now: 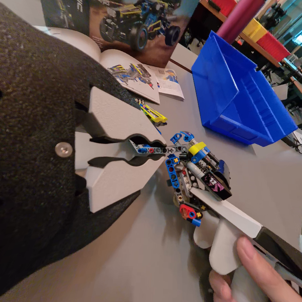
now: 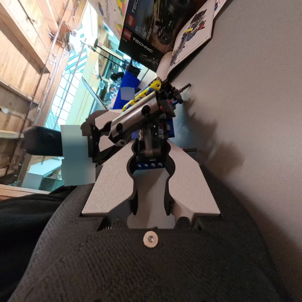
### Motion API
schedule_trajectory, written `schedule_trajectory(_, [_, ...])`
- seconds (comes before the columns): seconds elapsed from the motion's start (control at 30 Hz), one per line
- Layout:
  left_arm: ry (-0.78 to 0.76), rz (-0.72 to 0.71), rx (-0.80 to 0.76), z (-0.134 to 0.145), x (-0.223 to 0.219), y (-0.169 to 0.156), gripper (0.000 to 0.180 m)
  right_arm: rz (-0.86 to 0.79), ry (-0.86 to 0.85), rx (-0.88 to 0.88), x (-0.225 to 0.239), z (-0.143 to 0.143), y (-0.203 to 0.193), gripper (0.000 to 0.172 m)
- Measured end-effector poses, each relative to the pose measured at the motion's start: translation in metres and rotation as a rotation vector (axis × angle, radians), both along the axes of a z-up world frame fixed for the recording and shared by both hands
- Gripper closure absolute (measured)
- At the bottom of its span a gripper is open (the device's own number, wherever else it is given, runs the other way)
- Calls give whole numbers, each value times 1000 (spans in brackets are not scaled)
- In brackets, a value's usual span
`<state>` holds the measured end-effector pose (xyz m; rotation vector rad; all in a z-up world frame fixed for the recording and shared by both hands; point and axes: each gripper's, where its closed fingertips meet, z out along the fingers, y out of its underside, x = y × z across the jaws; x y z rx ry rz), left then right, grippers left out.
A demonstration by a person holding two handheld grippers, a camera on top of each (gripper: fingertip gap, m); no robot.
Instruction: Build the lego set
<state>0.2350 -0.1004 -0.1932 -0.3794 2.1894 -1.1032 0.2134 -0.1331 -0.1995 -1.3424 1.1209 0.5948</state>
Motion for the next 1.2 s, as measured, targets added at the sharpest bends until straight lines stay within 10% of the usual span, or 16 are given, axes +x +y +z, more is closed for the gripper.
schedule_trajectory(0.03, [-6,-8,0,2,2,-2,177,-25,27,46,2,2,-2,144])
schedule_trajectory(0.8, [173,-319,200,12,12,-19,176,-26,186,235,-7,7,-1,147])
schedule_trajectory(1.2, [-75,-361,120,14,1,-11,176,121,-86,-9,-20,1,6,146])
